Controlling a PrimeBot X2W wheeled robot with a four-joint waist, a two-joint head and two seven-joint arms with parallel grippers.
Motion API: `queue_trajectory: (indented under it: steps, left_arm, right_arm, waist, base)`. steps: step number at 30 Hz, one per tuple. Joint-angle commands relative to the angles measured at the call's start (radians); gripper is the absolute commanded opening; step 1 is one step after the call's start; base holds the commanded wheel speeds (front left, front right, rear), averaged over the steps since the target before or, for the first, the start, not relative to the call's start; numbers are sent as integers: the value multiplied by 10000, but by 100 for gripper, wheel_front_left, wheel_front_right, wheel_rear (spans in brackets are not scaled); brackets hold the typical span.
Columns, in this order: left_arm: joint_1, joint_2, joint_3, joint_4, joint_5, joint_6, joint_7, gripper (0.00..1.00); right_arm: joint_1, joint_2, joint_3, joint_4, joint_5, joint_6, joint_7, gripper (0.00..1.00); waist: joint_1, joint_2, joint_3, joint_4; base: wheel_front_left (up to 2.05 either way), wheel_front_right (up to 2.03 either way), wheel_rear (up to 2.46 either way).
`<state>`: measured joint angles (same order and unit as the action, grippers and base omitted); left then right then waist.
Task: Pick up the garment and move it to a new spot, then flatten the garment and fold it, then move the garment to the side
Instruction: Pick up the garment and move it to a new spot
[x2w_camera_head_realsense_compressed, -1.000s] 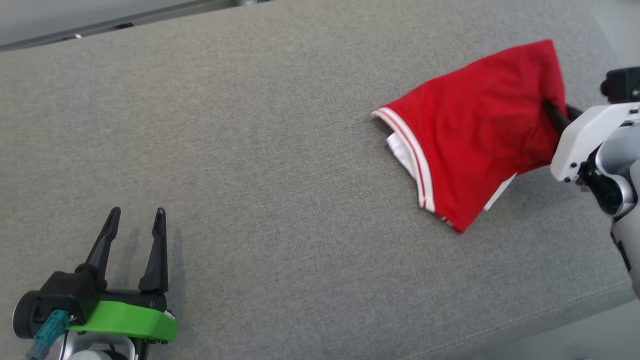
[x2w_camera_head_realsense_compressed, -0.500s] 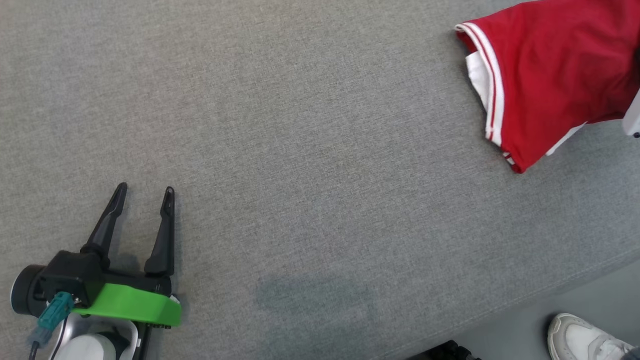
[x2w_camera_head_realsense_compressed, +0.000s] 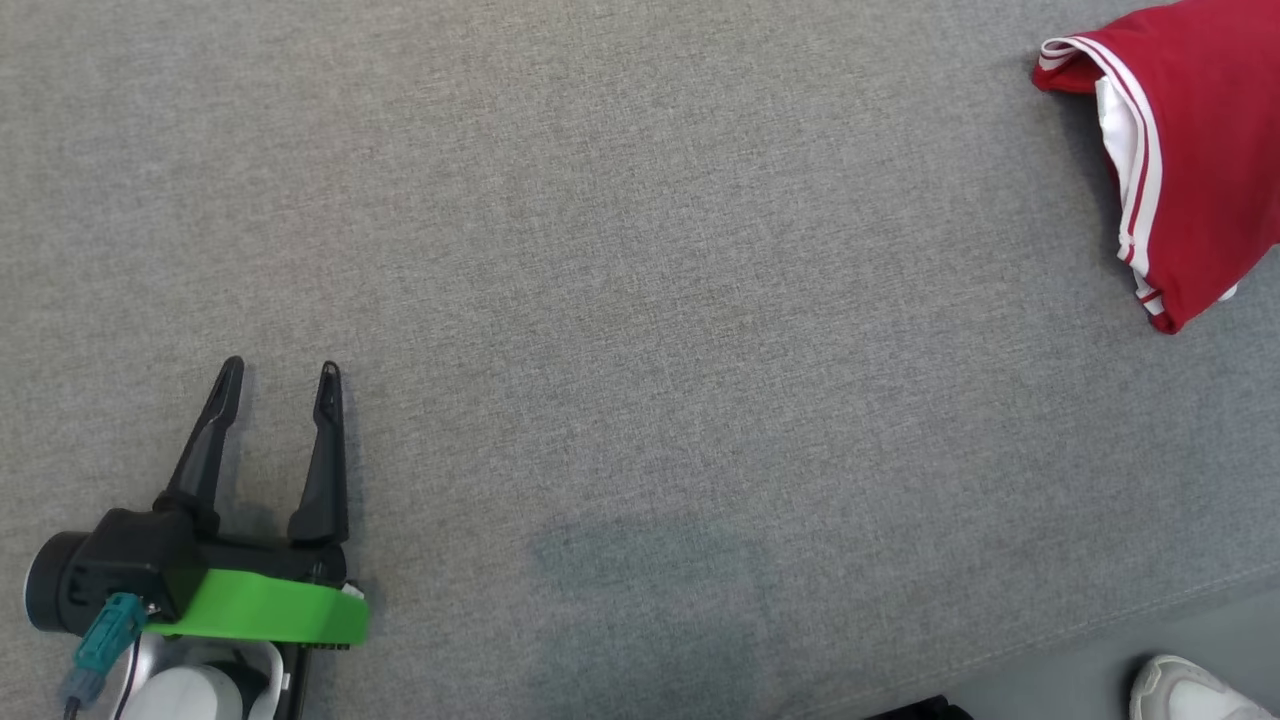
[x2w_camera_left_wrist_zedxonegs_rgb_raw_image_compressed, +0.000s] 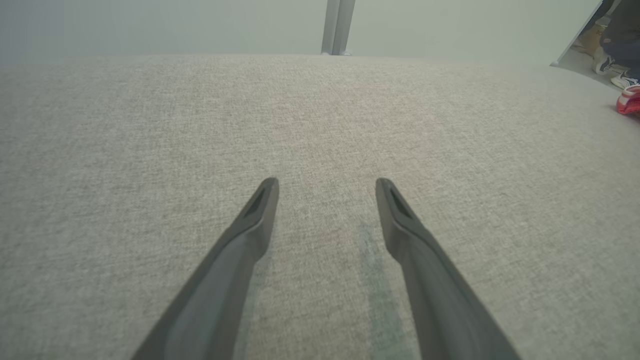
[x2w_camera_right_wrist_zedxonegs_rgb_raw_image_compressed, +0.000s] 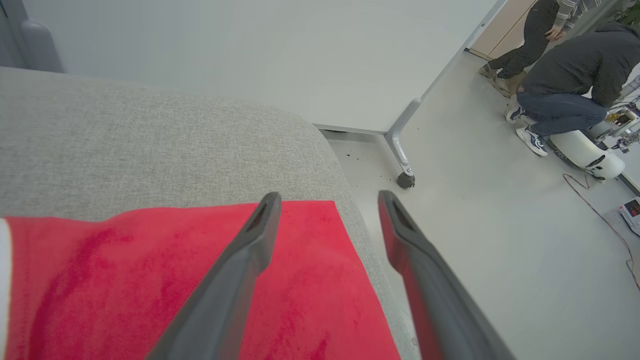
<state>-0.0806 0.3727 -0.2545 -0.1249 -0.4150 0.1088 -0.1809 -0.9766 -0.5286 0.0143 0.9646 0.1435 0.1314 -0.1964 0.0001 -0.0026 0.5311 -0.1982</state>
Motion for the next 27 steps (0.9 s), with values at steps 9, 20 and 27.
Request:
queue_trajectory:
  steps: [9,20,27]
  left_arm:
    - [135,-606,-108,905,-239,-135,-615,100]
    - [817,-944,903,1618,-24,-278,-841,100]
    - [1343,-1394,1652,2006,437,-850,-847,100]
  right_arm:
    - [1729,346,-494,-2224,-268,-14,-692,100]
    - [6786,1938,-1782,-7245,-235,-12,-689,100]
    - [9118,3321,-1320,-8180,-475,-12,-689,100]
  waist:
    - [-1,26,-1492,791]
    - [-1,26,-3169,1759]
    - [-1,26,-4000,2085]
  base:
    - [0,0,0]
    - [0,0,0]
    - [0,0,0]
